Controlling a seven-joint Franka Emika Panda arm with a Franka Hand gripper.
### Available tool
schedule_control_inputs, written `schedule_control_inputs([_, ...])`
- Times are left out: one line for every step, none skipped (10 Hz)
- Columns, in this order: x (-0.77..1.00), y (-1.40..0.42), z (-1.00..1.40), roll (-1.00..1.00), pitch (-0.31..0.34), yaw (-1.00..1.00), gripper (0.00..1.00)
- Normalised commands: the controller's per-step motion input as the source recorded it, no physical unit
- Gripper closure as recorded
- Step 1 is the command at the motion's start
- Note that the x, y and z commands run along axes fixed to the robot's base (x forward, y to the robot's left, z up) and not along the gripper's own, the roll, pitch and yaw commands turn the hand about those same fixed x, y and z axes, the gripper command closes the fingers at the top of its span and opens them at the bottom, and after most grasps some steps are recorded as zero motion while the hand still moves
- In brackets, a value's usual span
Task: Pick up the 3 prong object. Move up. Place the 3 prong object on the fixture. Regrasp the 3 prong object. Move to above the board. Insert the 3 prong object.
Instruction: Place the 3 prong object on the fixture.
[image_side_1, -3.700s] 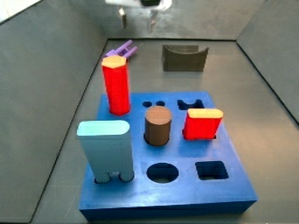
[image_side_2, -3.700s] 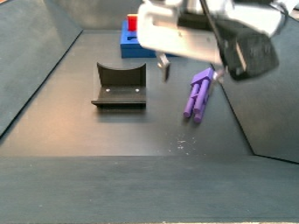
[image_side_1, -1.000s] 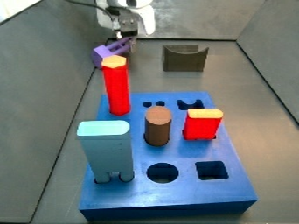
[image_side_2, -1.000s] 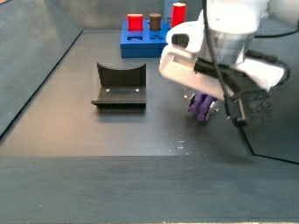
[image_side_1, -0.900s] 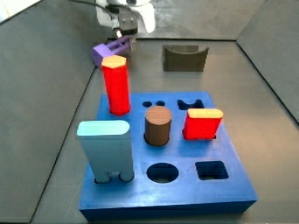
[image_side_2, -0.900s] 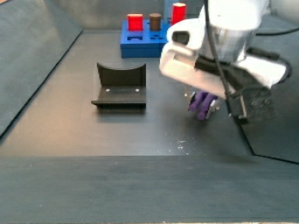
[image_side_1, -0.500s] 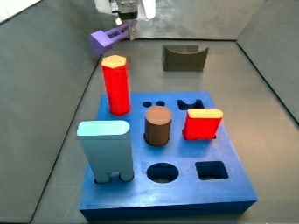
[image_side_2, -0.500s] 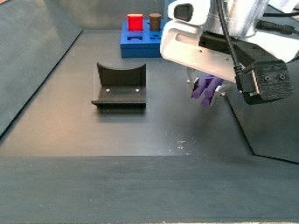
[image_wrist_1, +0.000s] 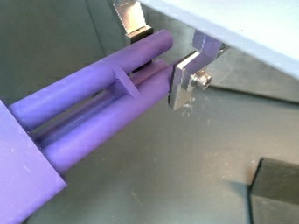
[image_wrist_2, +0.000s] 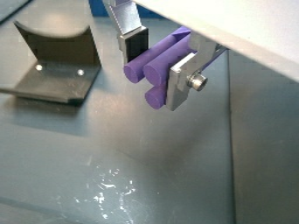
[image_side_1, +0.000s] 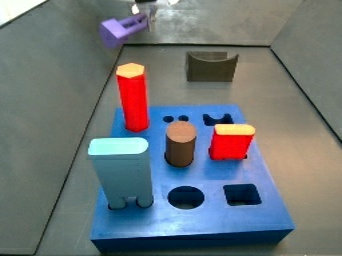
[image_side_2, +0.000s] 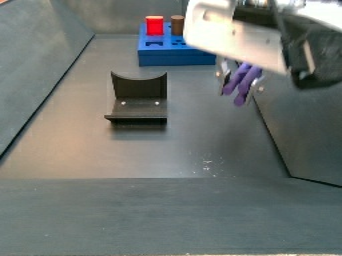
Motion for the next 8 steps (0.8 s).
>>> schedule_control_inputs([-0.02, -0.01, 1.00, -0.04, 0.032, 0.01, 1.00])
schedule_control_inputs([-0.02, -0.01, 1.00, -0.04, 0.029, 0.01, 1.00])
schedule_control_inputs([-0.02, -0.01, 0.91, -0.05, 0.031, 0.01, 1.00])
schedule_control_inputs([-0.01, -0.01, 0.75, -0.06, 0.033, 0.01, 1.00])
schedule_control_inputs([-0.01, -0.01, 0.59, -0.06, 0.038, 0.01, 1.00])
schedule_control_inputs([0.01, -0.01, 0.33, -0.08, 0.050, 0.01, 1.00])
schedule_control_inputs([0.01, -0.01, 0.22, -0.08, 0.058, 0.01, 1.00])
schedule_control_inputs([1.00, -0.80, 0.06, -0.05, 0.091, 1.00, 1.00])
